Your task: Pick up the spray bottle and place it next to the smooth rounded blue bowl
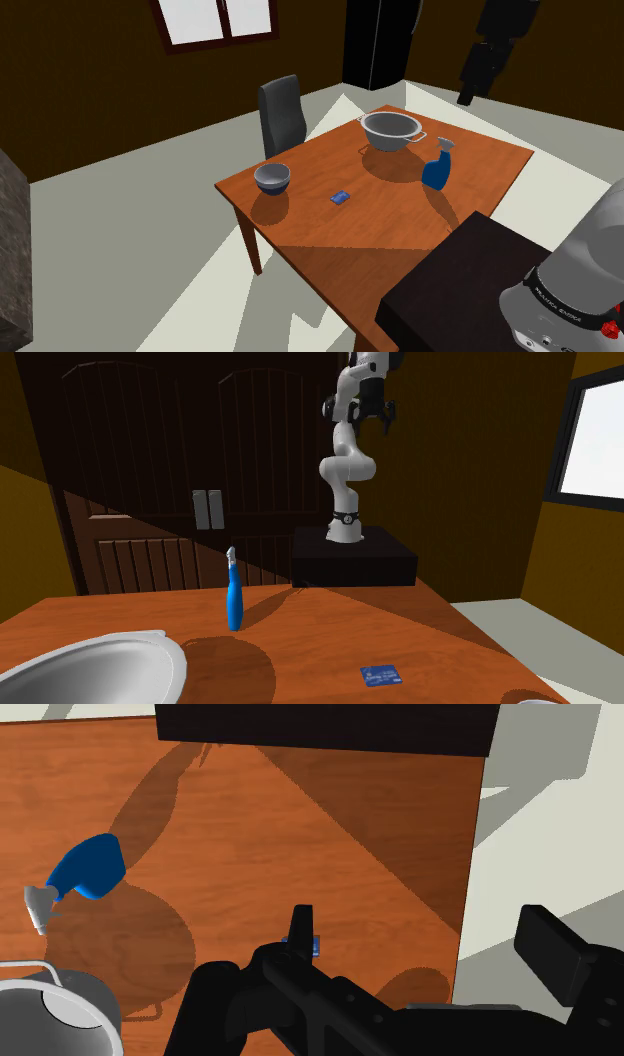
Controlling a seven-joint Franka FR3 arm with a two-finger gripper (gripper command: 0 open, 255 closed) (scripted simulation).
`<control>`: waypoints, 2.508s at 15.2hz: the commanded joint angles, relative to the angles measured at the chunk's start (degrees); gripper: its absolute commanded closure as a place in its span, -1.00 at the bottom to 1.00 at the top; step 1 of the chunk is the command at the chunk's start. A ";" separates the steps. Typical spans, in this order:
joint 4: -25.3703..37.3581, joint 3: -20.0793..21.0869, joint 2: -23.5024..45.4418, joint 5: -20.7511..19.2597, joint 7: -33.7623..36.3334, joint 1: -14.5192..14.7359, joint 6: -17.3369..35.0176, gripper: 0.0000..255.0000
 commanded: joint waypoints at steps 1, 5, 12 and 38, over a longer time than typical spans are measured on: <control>0.00 0.00 0.00 0.00 0.00 0.00 0.00 -1.00; -3.31 -3.62 2.01 -2.89 -4.34 -1.50 5.11 -1.00; -6.45 -10.15 8.52 -7.38 -11.60 -4.11 14.75 -1.00; 13.46 -28.63 58.01 2.93 -44.22 -11.23 42.91 -1.00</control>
